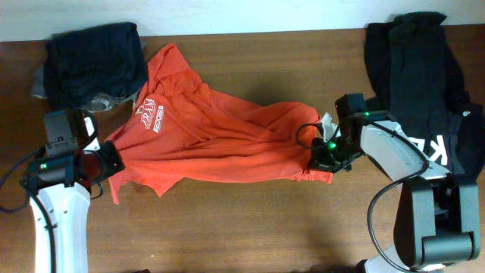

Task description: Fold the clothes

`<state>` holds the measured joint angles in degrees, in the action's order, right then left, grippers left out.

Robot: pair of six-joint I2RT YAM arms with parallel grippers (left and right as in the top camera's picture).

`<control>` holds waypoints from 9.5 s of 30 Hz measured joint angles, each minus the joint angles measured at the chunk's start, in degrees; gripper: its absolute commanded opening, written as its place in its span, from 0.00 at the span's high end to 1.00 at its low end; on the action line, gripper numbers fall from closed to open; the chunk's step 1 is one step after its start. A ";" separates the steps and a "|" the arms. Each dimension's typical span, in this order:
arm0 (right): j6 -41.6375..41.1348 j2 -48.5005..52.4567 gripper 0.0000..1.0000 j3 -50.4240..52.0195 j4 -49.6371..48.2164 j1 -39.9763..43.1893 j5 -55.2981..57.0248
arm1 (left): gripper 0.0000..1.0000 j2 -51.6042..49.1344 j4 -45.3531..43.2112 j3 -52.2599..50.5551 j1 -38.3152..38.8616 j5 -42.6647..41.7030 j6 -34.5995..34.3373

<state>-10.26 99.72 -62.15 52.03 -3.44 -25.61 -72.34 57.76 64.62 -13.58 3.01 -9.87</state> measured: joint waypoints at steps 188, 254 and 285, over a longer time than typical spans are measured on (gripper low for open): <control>1.33 10.08 0.96 -28.81 -12.17 5.51 20.17 | 0.99 -62.99 -32.22 41.33 19.47 5.44 8.87; 9.44 3.30 0.96 -89.05 31.43 15.19 14.97 | 0.99 -15.58 -23.37 55.17 14.67 8.46 11.21; 8.72 -4.96 0.96 -92.56 43.60 15.19 13.75 | 0.99 -8.17 -12.96 55.36 14.36 10.56 12.96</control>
<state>-1.54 94.76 -154.71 95.64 11.75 -11.86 -80.51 44.80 119.98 0.78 13.56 3.09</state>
